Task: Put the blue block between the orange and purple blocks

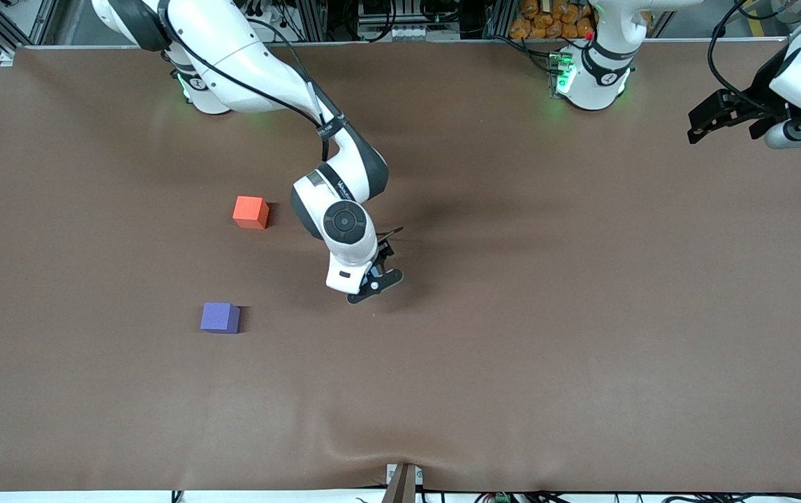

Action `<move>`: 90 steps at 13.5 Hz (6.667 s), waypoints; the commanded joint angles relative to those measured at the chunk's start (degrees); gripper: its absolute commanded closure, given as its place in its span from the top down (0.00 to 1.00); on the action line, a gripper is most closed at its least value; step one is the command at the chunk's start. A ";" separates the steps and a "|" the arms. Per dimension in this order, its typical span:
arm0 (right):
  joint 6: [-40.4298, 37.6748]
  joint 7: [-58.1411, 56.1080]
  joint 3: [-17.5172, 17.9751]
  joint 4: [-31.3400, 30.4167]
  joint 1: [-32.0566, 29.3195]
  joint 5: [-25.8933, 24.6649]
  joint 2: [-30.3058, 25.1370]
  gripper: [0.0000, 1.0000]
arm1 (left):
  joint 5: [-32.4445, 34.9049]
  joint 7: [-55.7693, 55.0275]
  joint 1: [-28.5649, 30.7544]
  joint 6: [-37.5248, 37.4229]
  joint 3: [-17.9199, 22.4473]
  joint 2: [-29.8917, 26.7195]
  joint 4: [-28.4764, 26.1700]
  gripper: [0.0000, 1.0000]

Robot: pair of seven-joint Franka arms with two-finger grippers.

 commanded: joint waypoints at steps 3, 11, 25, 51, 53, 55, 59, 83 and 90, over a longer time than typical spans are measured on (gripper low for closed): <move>-3.74 11.12 -0.06 1.38 1.06 -4.03 -0.57 0.00 | 1.28 0.53 -0.12 -0.54 -0.22 0.99 1.47 1.00; -31.55 -6.26 0.21 -2.96 -21.86 0.80 -21.55 0.00 | 1.29 0.97 0.40 -0.37 -0.22 2.22 3.04 1.00; 5.69 -6.90 0.12 -39.11 -28.21 4.49 -27.56 0.00 | 1.28 0.97 -0.03 0.25 -0.31 2.84 3.40 1.00; -21.90 -4.35 -0.06 -16.34 -30.05 9.32 -23.78 1.00 | 1.20 0.97 0.41 -0.10 -1.01 2.05 3.40 1.00; -33.60 -4.44 0.03 -2.03 -33.12 9.32 -23.43 1.00 | 1.20 0.97 0.49 -0.28 -0.92 1.52 3.57 1.00; -39.26 -5.31 -0.23 8.46 -34.18 7.14 -23.34 1.00 | 1.20 0.97 0.49 -0.28 -0.84 1.69 5.24 1.00; -48.30 -13.81 -0.59 20.26 -43.30 5.28 -23.60 1.00 | 1.20 2.81 0.67 -0.28 -0.48 2.13 6.04 1.00; -45.87 -14.90 0.38 6.40 -38.50 -6.06 -43.29 1.00 | 1.11 2.11 0.67 -3.44 -0.22 0.64 8.93 1.00; -45.43 -14.90 0.29 6.05 -38.94 -4.12 -43.38 1.00 | 1.20 2.11 0.67 -3.71 -0.22 0.73 9.11 1.00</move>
